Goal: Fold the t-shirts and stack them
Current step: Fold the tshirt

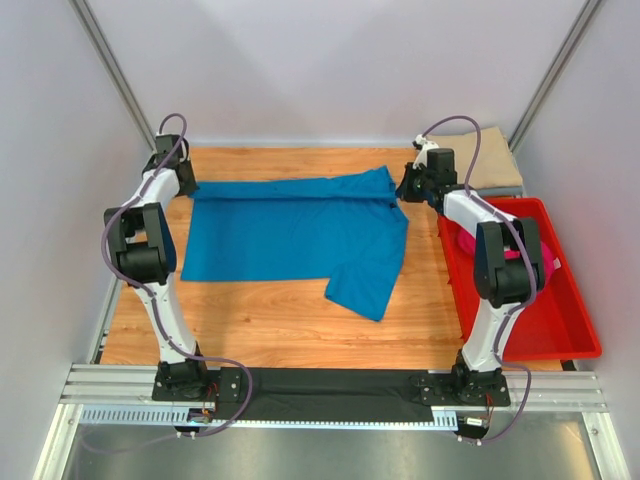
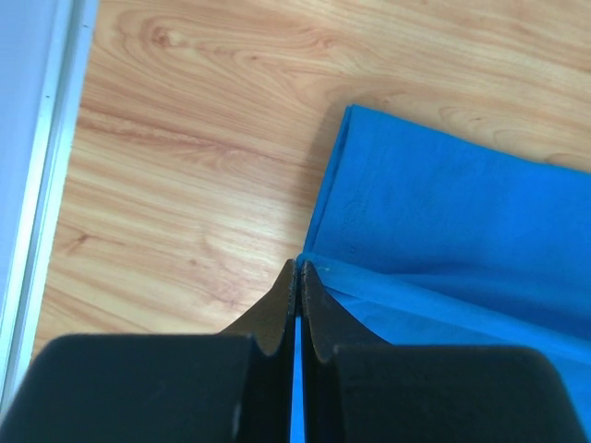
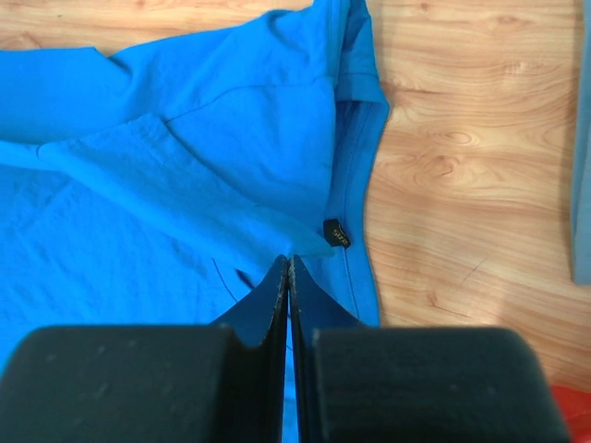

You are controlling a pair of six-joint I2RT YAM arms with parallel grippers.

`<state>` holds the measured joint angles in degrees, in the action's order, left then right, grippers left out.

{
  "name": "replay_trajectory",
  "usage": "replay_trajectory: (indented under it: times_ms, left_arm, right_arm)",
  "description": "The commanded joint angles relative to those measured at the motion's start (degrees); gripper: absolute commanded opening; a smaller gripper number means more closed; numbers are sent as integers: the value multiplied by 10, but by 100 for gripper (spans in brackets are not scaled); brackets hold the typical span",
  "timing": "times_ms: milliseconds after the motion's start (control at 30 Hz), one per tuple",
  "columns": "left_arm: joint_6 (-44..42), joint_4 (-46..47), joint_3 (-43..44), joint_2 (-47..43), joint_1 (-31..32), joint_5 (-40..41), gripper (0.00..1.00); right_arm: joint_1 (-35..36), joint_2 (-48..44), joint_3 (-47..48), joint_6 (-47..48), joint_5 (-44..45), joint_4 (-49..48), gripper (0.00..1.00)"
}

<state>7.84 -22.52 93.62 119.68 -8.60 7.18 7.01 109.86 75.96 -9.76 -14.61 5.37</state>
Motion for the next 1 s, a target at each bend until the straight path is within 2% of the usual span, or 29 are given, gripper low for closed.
replay_trajectory:
  times_ms: [0, 200, 333, 500, 600, 667, 700, 733, 800, 900, 967]
  left_arm:
    - [13, -11, -6, -48, -1, 29, 0]
    - [24, -30, -43, -48, -2, 41, 0]
    - [31, -53, -46, -27, -1, 41, 0]
    - [46, -85, -37, -2, -2, 35, 0]
    - [50, -91, -40, -14, -2, 37, 0]
    - [50, -91, -43, -21, -2, 54, 8]
    - [54, -111, -36, -21, -2, 63, 14]
    - [56, -127, -28, -17, -2, 77, 22]
    - [62, -158, -22, -22, -2, 94, 27]
    - [75, -175, -34, -44, 3, 121, 32]
    - [82, -183, -30, -58, 7, 114, 36]
  right_arm:
    - [-1, -37, 11, 5, 15, -14, 0]
    - [-1, -41, -17, 9, 7, -13, 0]
    - [-1, -50, -46, 19, 10, -12, 0]
    - [-1, -26, -33, 25, -24, 18, 0]
    - [-1, -38, -46, 26, -20, 11, 0]
    - [-1, -34, -34, 25, -27, 32, 1]
    - [-1, -25, -9, 27, -31, 72, 3]
    - [-1, -21, 1, 30, -23, 94, 8]
    - [-1, -30, 4, 37, -5, 133, 19]
    - [-3, -45, 1, 46, -14, 158, 31]
    - [-2, -53, 11, 42, -45, 169, 31]
